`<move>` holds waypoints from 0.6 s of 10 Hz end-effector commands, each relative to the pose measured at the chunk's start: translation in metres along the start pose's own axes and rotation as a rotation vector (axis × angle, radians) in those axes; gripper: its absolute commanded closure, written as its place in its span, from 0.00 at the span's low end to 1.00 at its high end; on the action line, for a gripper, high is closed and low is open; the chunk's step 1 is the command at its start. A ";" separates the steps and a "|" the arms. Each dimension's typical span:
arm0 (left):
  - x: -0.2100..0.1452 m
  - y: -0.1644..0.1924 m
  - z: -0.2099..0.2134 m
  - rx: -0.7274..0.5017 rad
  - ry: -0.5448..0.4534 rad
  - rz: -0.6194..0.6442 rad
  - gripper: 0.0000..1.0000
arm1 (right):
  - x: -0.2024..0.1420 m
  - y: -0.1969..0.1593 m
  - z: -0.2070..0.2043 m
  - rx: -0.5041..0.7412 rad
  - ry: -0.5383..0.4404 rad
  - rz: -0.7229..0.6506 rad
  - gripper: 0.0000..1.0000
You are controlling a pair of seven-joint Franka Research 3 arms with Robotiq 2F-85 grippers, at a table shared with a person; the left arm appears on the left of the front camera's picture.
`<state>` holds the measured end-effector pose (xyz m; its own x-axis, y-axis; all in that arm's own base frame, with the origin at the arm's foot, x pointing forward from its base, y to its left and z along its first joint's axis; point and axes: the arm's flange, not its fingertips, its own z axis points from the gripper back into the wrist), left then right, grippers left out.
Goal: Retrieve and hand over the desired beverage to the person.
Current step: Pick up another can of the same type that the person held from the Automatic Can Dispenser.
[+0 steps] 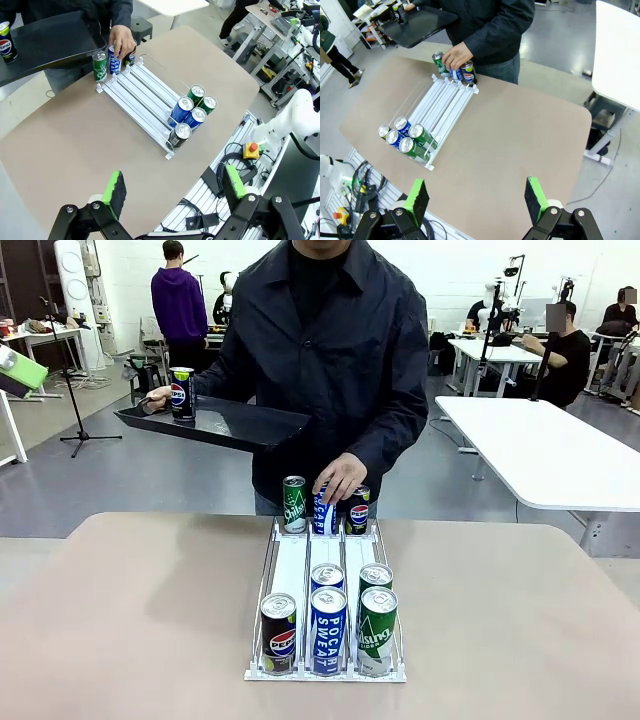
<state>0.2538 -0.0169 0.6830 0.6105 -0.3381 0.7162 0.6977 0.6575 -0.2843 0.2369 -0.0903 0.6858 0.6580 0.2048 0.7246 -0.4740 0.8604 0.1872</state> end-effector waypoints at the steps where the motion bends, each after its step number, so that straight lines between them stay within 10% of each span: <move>1: 0.000 0.000 -0.001 -0.001 -0.007 -0.003 0.00 | 0.001 0.000 -0.001 0.025 -0.003 0.012 0.00; 6: 0.000 0.000 -0.001 -0.001 -0.007 -0.003 0.00 | 0.001 0.000 -0.001 0.025 -0.003 0.012 0.00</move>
<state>0.2538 -0.0169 0.6830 0.6105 -0.3381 0.7162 0.6977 0.6575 -0.2844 0.2369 -0.0903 0.6858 0.6580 0.2049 0.7246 -0.4740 0.8604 0.1872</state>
